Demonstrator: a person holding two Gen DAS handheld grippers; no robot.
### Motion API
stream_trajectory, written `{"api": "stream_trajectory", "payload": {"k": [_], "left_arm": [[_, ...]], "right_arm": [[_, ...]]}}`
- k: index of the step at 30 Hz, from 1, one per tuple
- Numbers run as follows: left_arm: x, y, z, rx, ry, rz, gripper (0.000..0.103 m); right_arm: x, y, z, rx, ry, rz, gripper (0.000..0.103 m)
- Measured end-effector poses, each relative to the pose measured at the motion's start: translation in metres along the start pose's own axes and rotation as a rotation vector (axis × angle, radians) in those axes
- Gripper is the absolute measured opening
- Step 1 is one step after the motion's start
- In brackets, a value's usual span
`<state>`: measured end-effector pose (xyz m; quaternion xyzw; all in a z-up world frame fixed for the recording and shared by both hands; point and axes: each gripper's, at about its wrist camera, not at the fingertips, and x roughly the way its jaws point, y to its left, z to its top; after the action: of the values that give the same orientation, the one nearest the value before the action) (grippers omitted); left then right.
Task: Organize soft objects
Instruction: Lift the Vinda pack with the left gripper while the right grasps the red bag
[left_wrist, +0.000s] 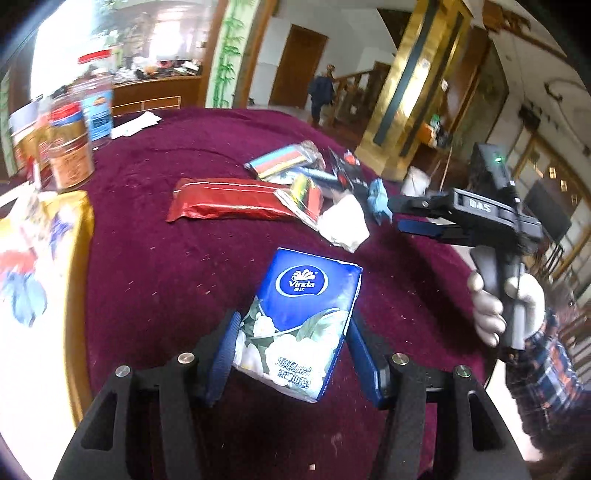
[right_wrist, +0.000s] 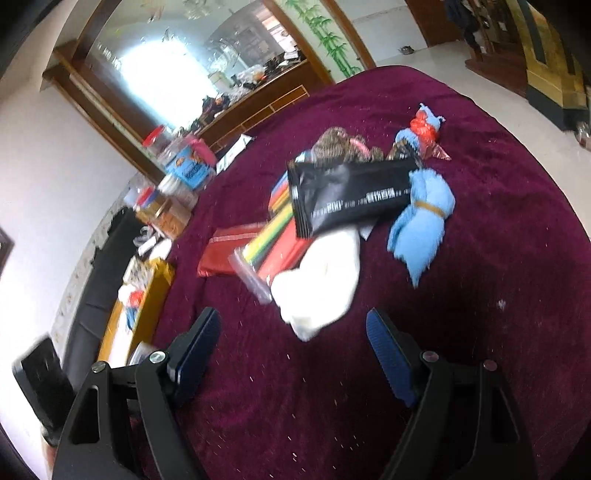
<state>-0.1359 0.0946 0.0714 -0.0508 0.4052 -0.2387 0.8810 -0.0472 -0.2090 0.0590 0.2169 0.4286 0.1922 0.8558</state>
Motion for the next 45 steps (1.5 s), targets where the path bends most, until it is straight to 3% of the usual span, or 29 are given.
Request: {"api": "stream_trajectory", "payload": {"k": [4,11,15,23,25,28,32,33,35,36,38,41,43,45], "left_arm": [[-0.018,0.016,-0.004,-0.056,-0.044,0.0,0.061],[-0.043,0.049,-0.017,-0.159,-0.091,0.026,0.061],[-0.056,0.058,-0.026,-0.193,-0.113,0.033,0.061],[-0.095,0.094,-0.045,-0.281,-0.17,0.075,0.061],[-0.105,0.104,-0.047,-0.304,-0.189,0.084,0.061],[-0.117,0.121,-0.05,-0.338,-0.224,0.093,0.061],[-0.118,0.137,-0.057,-0.373,-0.238,0.084,0.061],[-0.117,0.141,-0.059,-0.384,-0.24,0.078,0.061],[-0.117,0.144,-0.063,-0.393,-0.24,0.077,0.061],[-0.117,0.145,-0.064,-0.396,-0.238,0.076,0.061],[-0.118,0.145,-0.066,-0.398,-0.235,0.077,0.061],[-0.121,0.146,-0.069,-0.404,-0.239,0.079,0.061],[-0.124,0.148,-0.071,-0.408,-0.241,0.086,0.061],[-0.126,0.15,-0.073,-0.412,-0.244,0.094,0.061]], "right_arm": [[0.007,0.005,0.012,0.048,0.003,0.044,0.08],[0.055,0.078,0.019,-0.178,0.1,0.017,0.08],[0.102,0.112,0.038,-0.262,0.143,-0.061,0.08],[0.186,0.109,0.082,-0.197,0.231,-0.196,0.081],[0.19,0.112,0.083,-0.198,0.254,-0.19,0.087],[0.191,0.124,0.077,-0.226,0.33,-0.114,0.093],[0.192,0.147,0.058,-0.33,0.461,-0.042,0.094],[0.192,0.153,0.054,-0.373,0.47,-0.06,0.094],[0.192,0.17,0.05,-0.498,0.42,-0.17,0.094],[0.191,0.178,0.053,-0.579,0.338,-0.259,0.094],[0.195,0.18,0.061,-0.63,0.278,-0.316,0.094],[0.223,0.155,0.073,-0.497,0.394,-0.278,0.094],[0.228,0.146,0.076,-0.467,0.398,-0.272,0.096],[0.222,0.139,0.079,-0.386,0.412,-0.211,0.096]]}}
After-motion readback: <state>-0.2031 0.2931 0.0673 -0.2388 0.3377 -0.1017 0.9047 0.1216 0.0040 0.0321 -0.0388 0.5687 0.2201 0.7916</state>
